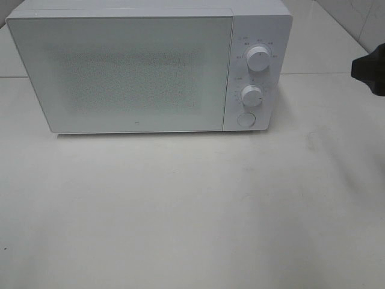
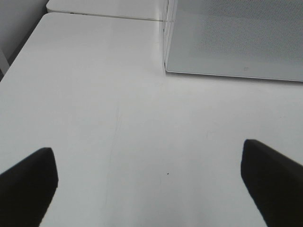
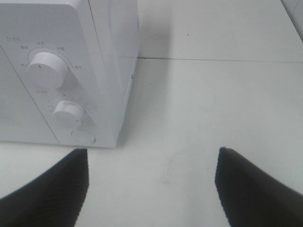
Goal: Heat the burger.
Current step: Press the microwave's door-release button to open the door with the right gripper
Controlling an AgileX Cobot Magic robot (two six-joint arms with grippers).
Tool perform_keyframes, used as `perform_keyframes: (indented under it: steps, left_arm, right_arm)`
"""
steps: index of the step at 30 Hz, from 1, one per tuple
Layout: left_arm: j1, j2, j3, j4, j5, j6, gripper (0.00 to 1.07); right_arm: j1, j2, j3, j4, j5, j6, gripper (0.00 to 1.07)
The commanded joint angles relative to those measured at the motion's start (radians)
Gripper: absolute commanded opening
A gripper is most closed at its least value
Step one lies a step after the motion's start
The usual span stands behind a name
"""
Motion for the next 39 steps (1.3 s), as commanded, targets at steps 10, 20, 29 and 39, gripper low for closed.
perform_keyframes:
  steps: [10, 20, 29, 39]
  left_arm:
    - [0.002, -0.019, 0.003, -0.002, -0.009, -0.003, 0.98]
    - [0.002, -0.019, 0.003, -0.002, -0.009, -0.003, 0.98]
    - [0.002, -0.019, 0.003, -0.002, -0.009, -0.003, 0.98]
    - [0.002, -0.019, 0.003, -0.002, -0.009, -0.003, 0.98]
  right_arm:
    - [-0.002, 0.233, 0.133, 0.031, -0.691, -0.004, 0.74]
    - [-0.002, 0.339, 0.309, 0.170, -1.061, -0.048, 0.74]
    - [0.189, 0.443, 0.355, 0.445, -1.141, -0.204, 0.74]
    - [0.525, 0.666, 0.335, 0.737, -1.325, -0.222, 0.74]
